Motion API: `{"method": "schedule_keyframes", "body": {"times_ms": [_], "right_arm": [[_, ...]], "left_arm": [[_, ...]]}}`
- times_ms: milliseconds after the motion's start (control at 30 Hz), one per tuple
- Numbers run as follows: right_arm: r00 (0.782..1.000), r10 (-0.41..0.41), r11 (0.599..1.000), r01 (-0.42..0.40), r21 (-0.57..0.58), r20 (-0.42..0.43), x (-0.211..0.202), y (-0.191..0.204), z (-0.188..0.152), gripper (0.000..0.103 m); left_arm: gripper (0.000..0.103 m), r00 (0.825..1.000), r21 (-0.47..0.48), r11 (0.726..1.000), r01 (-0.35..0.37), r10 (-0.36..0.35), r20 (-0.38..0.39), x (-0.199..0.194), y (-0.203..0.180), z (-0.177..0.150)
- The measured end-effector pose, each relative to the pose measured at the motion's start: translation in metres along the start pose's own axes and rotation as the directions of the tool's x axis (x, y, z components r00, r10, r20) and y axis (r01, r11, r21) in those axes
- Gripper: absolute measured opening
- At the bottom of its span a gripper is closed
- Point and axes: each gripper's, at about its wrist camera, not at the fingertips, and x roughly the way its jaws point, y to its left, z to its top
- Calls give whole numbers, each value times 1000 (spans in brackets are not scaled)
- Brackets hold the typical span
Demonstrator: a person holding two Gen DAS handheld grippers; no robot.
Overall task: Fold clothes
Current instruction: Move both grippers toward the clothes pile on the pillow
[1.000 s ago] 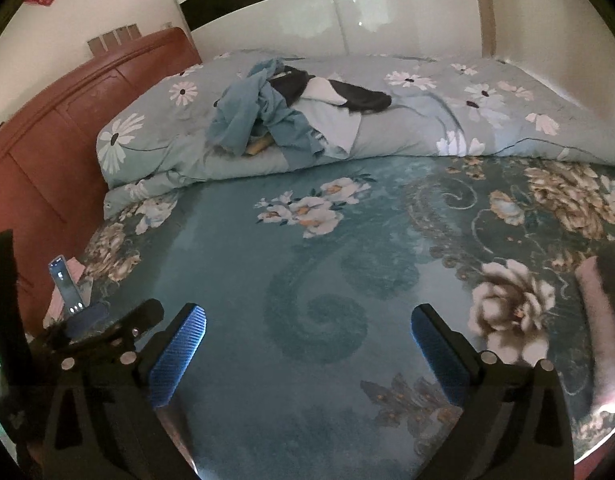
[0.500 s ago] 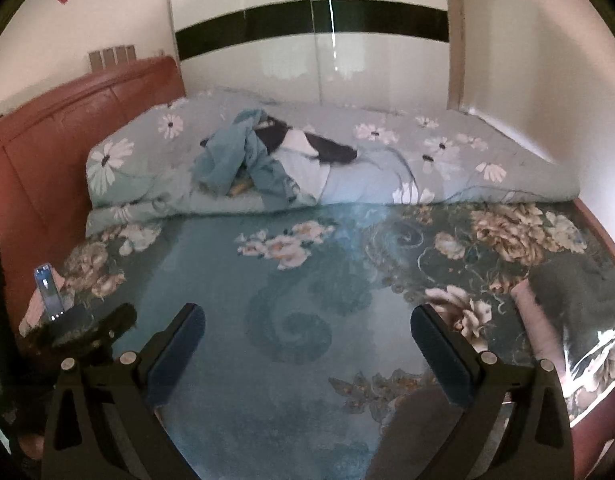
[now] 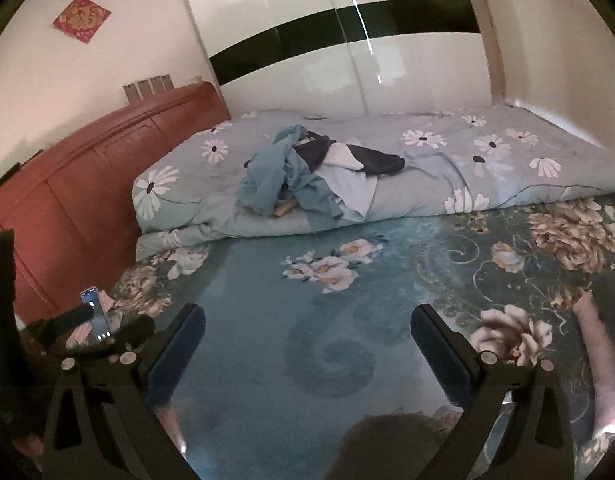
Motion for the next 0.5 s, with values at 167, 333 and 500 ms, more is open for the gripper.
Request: {"method": "schedule_keyframes", "body": {"times_ms": [167, 333, 500], "right_arm": [[999, -13, 999, 14, 35, -30, 6, -24, 2, 103], [997, -58, 997, 60, 42, -45, 18, -37, 11, 103], [993, -85, 995, 89, 50, -83, 47, -35, 26, 103]], "left_arm": [[103, 1000, -20, 1000, 9, -9, -10, 12, -9, 12], [103, 999, -39, 999, 37, -38, -28, 35, -11, 27], [103, 996, -66, 996, 62, -66, -54, 66, -1, 42]]}}
